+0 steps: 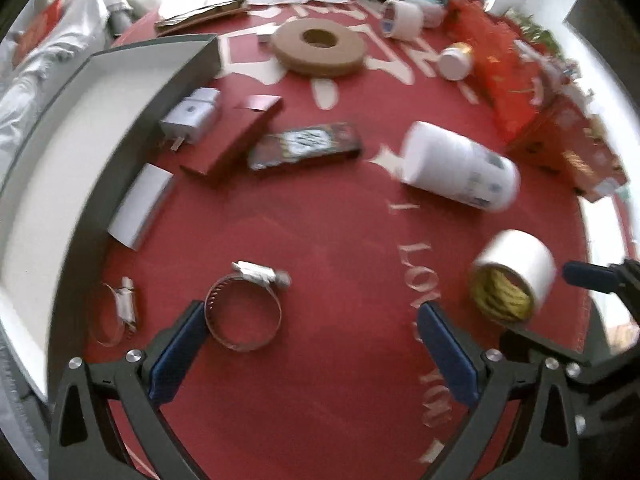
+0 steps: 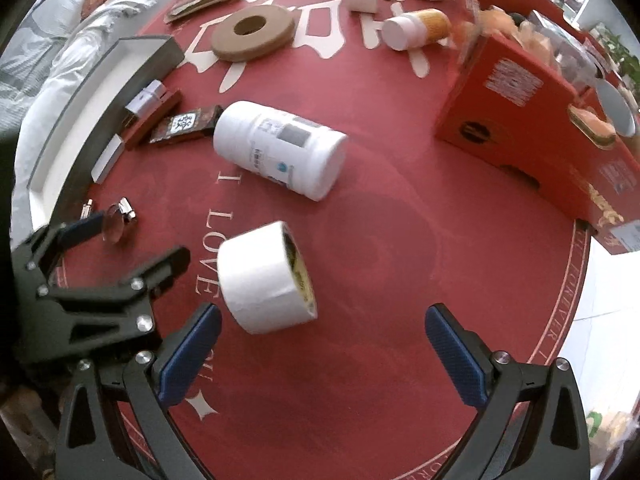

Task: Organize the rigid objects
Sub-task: 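Move left gripper toward a metal hose clamp while right gripper approaches the white tape roll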

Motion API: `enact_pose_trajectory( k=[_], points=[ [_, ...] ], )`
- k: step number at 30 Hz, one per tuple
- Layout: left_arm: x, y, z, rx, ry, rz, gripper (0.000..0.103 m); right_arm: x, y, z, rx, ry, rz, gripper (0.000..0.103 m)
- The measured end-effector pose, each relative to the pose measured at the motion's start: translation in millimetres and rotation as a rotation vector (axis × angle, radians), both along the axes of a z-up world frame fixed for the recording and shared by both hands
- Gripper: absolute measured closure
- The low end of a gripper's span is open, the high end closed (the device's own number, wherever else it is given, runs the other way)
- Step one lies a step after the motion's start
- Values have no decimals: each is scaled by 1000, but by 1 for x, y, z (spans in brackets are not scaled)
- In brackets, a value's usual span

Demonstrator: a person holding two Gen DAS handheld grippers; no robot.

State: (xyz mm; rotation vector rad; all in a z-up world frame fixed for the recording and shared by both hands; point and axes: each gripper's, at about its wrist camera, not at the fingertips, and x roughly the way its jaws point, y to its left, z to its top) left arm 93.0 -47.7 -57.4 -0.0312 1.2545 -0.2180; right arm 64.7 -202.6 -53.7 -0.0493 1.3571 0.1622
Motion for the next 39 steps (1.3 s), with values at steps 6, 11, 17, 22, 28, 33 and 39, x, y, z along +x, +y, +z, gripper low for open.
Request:
enact_pose_trajectory(
  k=[6, 11, 17, 22, 28, 33, 39],
  points=[
    [-15, 8, 19, 99, -132, 93, 0, -11, -19, 8, 34, -19, -34, 1],
    [2, 21, -1, 56, -28, 83, 0, -9, -19, 3, 50, 4, -45, 1],
    [-7, 14, -6, -108, -7, 1, 0, -10, -19, 4, 65, -6, -51, 1],
    [-11, 6, -14, 28, -15, 67, 0, -10, -23, 3, 46, -16, -57, 1],
    [-5, 12, -19, 115, -12, 112, 0, 3, -9, -2, 11, -28, -10, 1],
    [-5, 11, -21, 115, -15, 131, 0, 13, 5, -8, -28, -33, 38, 1],
    [-4, 20, -16, 112, -16, 133, 0, 19, 8, -9, -41, -43, 58, 1]
  ],
)
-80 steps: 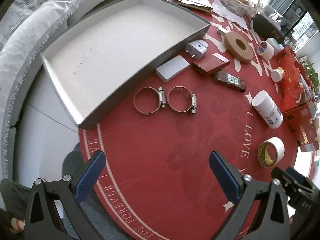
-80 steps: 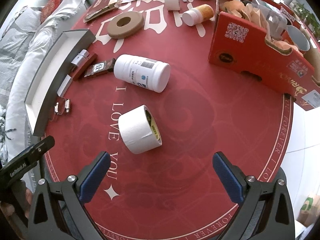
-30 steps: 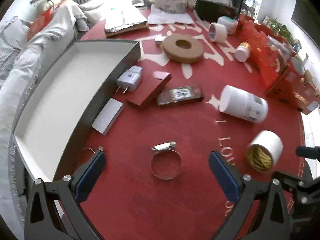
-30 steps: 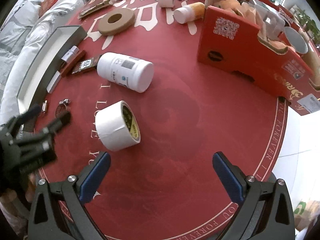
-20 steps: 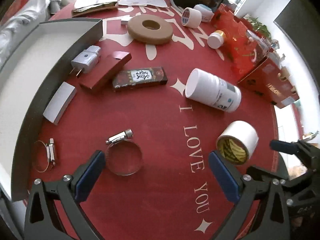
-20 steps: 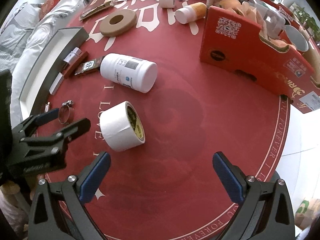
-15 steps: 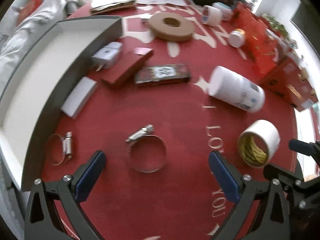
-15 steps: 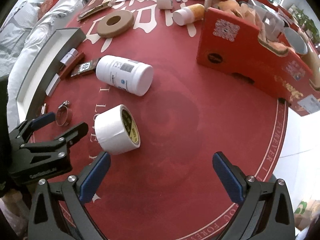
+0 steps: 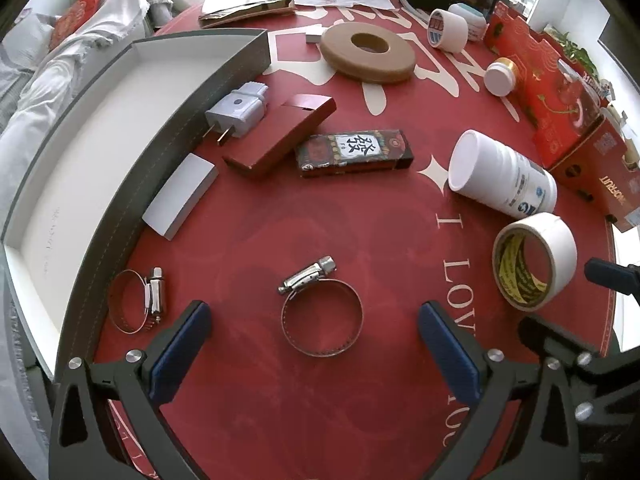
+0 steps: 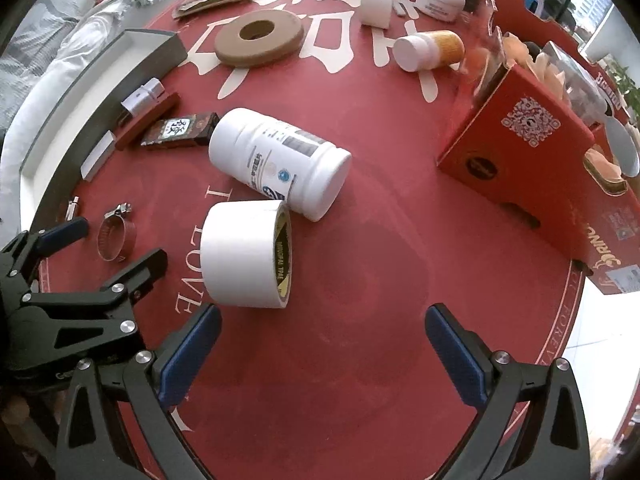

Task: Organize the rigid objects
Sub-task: 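Move left gripper toward a metal hose clamp while right gripper approaches the white tape roll, then close left gripper on the hose clamp while right gripper grasps the white tape roll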

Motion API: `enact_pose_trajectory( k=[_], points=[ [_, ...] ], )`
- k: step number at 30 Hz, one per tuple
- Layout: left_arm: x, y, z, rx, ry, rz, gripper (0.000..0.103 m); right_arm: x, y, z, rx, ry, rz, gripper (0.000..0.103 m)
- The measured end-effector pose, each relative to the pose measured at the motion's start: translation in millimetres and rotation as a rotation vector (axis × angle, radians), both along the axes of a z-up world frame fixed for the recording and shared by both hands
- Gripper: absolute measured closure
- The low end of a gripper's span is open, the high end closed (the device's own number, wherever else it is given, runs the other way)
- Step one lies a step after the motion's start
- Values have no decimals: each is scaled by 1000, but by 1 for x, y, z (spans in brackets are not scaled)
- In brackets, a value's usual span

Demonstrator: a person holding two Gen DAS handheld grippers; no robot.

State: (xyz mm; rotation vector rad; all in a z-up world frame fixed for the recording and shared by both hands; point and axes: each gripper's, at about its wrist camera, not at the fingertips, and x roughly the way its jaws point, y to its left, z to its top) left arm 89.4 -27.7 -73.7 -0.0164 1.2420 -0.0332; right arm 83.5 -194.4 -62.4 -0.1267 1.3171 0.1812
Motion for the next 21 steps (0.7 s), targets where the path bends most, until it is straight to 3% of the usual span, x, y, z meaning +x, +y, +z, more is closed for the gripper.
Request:
enact_pose_trajectory(
  k=[8, 14, 15, 17, 19, 21],
  points=[
    [2, 0, -1, 3, -4, 4, 0, 7, -14, 5, 169, 14, -100, 1],
    [1, -2, -1, 10, -6, 4, 0, 17, 12, -1, 175, 33, -57, 4],
    [0, -2, -1, 11, -5, 6, 0, 21, 16, -3, 178, 37, -56, 16],
    [1, -2, -1, 14, -1, 10, 0, 23, 23, -5, 135, 40, -65, 31],
    [1, -1, -1, 15, 6, 14, 1, 24, 28, -5, 89, 27, -55, 59],
    [0, -1, 0, 14, 5, 12, 4, 25, 28, -5, 86, 37, -50, 69]
  ],
)
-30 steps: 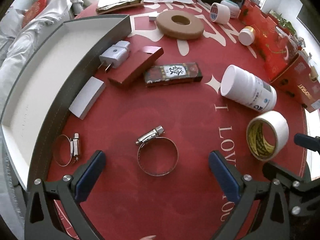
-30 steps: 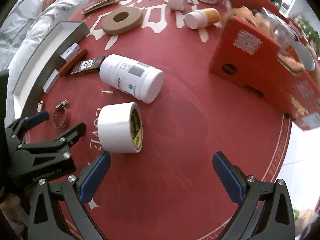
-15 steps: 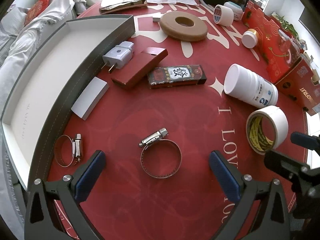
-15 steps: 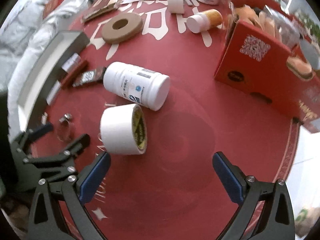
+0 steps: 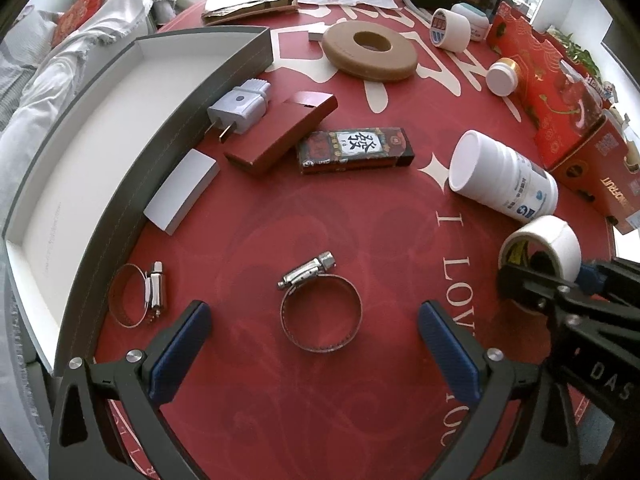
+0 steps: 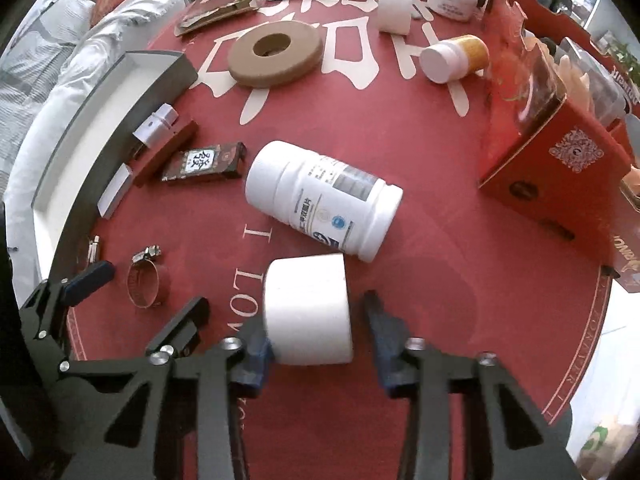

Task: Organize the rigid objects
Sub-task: 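Close left gripper on the hose clamp while right gripper grasps the white tape roll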

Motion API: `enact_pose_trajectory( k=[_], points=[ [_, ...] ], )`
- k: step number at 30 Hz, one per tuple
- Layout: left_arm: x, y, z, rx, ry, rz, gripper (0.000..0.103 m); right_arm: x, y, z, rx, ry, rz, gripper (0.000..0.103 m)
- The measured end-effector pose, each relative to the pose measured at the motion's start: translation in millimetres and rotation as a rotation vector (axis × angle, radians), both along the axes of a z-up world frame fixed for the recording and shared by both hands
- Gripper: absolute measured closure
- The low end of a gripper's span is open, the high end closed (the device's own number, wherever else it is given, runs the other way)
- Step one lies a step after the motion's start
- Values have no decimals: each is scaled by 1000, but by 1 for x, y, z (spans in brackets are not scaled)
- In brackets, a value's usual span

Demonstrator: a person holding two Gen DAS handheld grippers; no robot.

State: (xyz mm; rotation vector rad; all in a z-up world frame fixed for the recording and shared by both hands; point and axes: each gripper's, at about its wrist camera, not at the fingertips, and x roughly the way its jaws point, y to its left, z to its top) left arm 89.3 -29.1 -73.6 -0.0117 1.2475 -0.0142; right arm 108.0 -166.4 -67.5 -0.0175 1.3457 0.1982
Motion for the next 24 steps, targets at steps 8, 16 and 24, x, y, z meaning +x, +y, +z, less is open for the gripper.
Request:
enact_pose_trajectory(
  k=[8, 16, 24],
  points=[
    [-13, -12, 14, 7, -23, -50, 68, -17, -25, 15, 16, -17, -22, 71],
    [-21, -5, 17, -18, 16, 10, 68, -31, -31, 39, 29, -70, -29, 71],
    [-40, -4, 50, -33, -51, 27, 91, -45, -29, 70, 71, -132, -23, 75]
  ],
)
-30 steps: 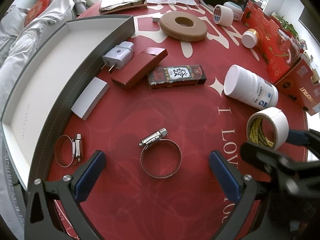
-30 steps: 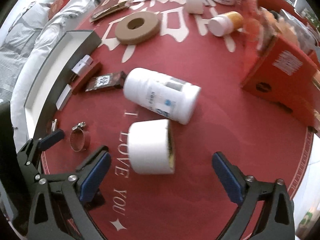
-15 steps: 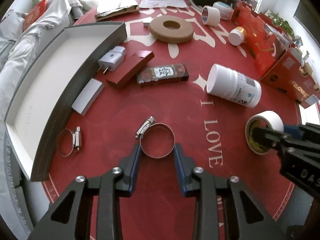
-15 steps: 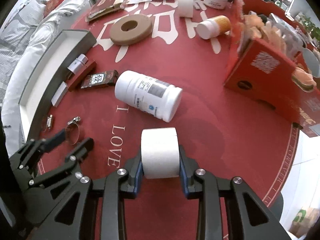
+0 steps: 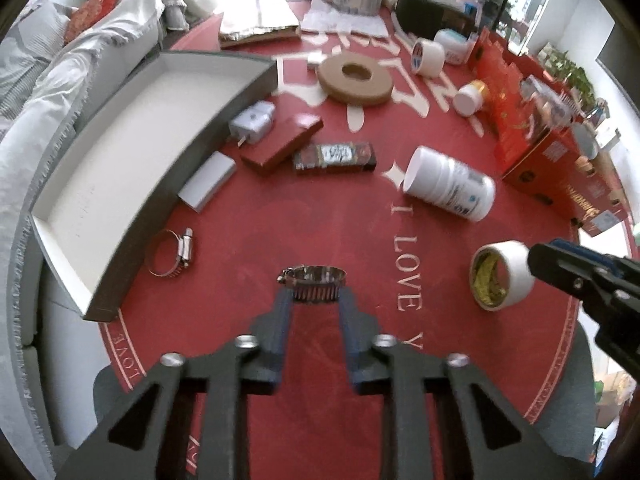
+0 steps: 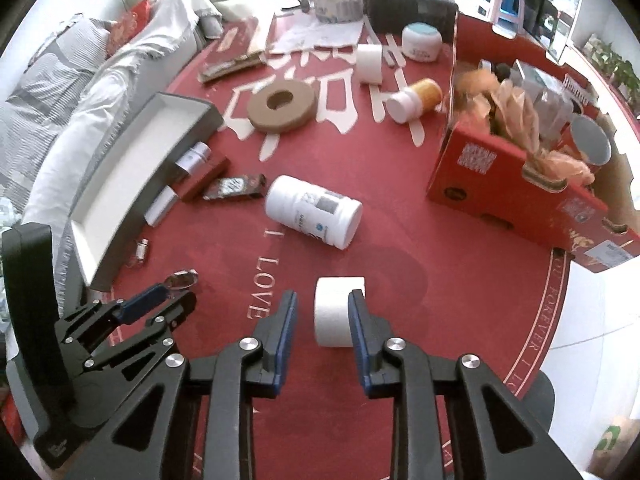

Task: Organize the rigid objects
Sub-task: 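Close left gripper on the hose clamp while right gripper grasps the white tape roll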

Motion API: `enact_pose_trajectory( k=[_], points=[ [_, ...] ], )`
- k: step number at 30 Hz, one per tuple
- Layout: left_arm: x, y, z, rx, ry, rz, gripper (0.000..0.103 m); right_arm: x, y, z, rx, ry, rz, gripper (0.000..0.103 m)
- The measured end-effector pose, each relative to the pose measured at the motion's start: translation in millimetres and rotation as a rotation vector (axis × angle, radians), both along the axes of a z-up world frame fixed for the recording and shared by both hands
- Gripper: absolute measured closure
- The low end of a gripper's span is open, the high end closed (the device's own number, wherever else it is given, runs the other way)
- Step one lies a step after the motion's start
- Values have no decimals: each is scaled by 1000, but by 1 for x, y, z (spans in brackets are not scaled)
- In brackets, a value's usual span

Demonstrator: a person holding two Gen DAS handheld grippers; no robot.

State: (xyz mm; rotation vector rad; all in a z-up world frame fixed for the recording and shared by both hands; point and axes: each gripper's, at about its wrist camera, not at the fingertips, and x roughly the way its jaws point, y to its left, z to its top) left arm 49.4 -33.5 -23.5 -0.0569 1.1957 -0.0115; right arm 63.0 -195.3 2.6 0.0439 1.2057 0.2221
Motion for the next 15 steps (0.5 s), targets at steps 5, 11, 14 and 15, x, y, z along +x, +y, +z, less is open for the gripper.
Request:
enact_pose_trajectory(
  k=[5, 11, 14, 15],
  points=[
    [-3, 8, 3, -1, -2, 22, 91, -2, 0, 0, -23, -3, 2, 79],
    [-10, 23, -7, -37, 26, 41, 91, -1, 5, -35, -111, 38, 22, 19],
    [-9, 27, -9, -33, 14, 48, 73, 9, 8, -54, -133, 66, 2, 20],
    [-7, 28, -11, -34, 8, 50, 53, 12, 9, -58, -137, 75, -2, 31]
  ],
)
